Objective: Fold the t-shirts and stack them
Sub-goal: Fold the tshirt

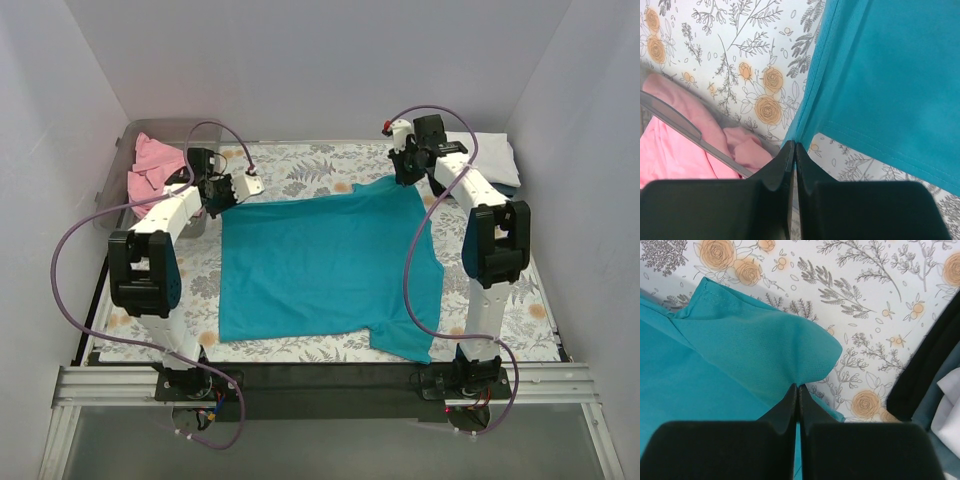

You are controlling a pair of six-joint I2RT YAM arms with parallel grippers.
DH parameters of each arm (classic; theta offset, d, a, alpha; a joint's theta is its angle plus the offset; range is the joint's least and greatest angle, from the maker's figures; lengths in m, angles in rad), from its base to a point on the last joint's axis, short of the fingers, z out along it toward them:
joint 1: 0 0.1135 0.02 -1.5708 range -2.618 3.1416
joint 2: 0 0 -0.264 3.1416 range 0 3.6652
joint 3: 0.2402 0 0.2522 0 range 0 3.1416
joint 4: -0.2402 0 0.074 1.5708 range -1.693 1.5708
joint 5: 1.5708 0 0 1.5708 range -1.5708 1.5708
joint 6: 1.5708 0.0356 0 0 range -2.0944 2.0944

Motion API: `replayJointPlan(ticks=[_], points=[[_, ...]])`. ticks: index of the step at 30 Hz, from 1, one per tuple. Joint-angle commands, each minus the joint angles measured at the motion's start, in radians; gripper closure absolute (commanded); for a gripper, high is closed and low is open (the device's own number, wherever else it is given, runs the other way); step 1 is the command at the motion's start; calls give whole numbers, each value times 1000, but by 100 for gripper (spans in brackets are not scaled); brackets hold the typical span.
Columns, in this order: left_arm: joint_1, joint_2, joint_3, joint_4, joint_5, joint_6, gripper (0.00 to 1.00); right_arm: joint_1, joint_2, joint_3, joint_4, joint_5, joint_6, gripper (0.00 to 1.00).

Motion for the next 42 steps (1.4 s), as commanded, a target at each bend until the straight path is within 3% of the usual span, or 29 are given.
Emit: replayJointPlan(ticks=[1,14,23,42], points=[[4,-88,-27,-26,23,19,100,-7,-77,-40,24,-22,-11,99],[-5,-180,-145,-139,23,39,100,-6,-157,-181,22,-28,-36,99],[-48,-124,-250,-128,-34,0,100,-6,-125,-289,27,-13,-51,99],[-58,-76,-273,-85,-76,-27,100,-6,-114,-315,24,-7,-65,99]])
